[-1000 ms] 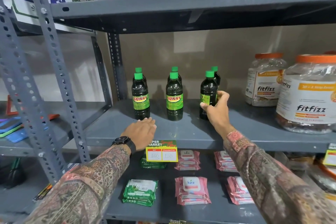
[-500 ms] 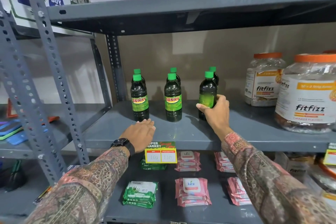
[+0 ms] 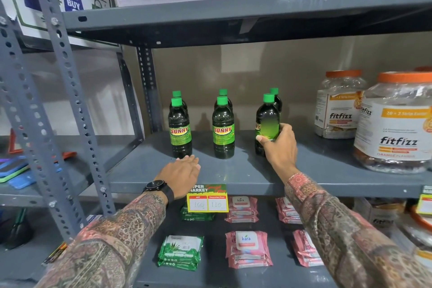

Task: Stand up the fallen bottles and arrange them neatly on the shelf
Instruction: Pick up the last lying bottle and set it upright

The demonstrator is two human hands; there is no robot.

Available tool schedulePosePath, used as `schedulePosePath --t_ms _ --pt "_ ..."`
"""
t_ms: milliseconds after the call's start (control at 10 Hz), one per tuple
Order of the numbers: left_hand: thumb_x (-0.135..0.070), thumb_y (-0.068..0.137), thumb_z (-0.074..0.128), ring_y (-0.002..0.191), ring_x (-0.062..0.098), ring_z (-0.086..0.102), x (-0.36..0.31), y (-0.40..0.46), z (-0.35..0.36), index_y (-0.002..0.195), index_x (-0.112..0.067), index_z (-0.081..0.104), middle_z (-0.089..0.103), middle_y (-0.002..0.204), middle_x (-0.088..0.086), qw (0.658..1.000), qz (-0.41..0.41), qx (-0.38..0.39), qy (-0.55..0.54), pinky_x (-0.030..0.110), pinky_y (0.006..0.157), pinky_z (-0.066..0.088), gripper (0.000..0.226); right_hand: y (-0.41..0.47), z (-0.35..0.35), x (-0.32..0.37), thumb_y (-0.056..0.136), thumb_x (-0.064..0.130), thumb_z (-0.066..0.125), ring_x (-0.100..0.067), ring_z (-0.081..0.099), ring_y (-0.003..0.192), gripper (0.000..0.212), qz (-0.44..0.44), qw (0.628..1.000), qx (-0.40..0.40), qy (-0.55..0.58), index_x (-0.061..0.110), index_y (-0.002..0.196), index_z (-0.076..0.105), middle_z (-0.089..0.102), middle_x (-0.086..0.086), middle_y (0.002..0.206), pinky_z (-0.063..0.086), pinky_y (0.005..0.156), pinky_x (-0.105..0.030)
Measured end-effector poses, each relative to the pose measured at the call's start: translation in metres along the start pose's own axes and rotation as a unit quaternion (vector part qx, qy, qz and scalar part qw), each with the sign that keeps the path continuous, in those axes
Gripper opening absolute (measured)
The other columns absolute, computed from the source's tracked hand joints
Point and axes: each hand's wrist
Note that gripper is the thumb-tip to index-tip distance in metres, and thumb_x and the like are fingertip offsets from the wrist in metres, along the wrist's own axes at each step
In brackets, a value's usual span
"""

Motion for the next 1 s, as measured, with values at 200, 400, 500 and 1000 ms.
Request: schedulePosePath --t_ms 200,400,500,1000 --pt "-0.035 0.109 0.021 0.155 0.016 0.023 -0.0016 -0.0007 -0.0015 0.159 -0.013 0.030 0.025 0.168 0.002 1.000 -0.002 -0.002 -0.001 0.031 0.127 0.013 0.055 -0.0010 -0.0002 0.0014 0.084 0.031 0.080 -0.026 0.061 0.110 0.065 -0.004 1.000 0.004 0.011 0.014 0.137 0.048 0.062 -0.005 0.123 0.050 0.093 -0.042" --pt "-0.035 0.109 0.021 0.156 0.016 0.023 -0.0017 -0.0015 -0.0022 0.159 -0.014 0.030 0.025 0.168 0.002 1.000 -0.002 -0.001 -0.001 0.032 0.127 0.014 0.055 -0.0010 0.0006 0.0009 0.081 0.033 0.085 -0.030 0.063 0.109 0.063 0.004 1.000 -0.010 -0.006 0.012 0.128 0.048 0.063 -0.009 0.121 0.052 0.089 -0.044" --pt "-0.034 0.109 0.021 0.156 0.016 0.023 -0.0024 -0.0021 -0.0029 0.159 -0.014 0.030 0.024 0.168 0.002 1.000 -0.002 -0.003 -0.001 0.032 0.126 0.013 0.055 -0.0016 0.0008 0.0009 0.086 0.026 0.077 -0.031 0.064 0.110 0.058 0.000 1.000 -0.004 -0.004 0.013 0.133 0.046 0.066 -0.009 0.123 0.049 0.087 -0.041" --pt "-0.035 0.108 0.021 0.155 0.016 0.024 -0.0007 -0.0024 -0.0006 0.159 -0.014 0.031 0.025 0.168 0.002 1.000 -0.003 -0.006 -0.003 0.031 0.126 0.013 0.055 -0.0039 -0.0006 0.0038 0.079 0.030 0.085 -0.023 0.056 0.103 0.068 0.003 1.000 -0.010 -0.003 0.012 0.132 0.046 0.056 -0.005 0.120 0.049 0.088 -0.038"
Point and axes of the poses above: each hand's wrist, its own y-axis towards the middle knuckle, its own z-axis out of the palm, x = y × z
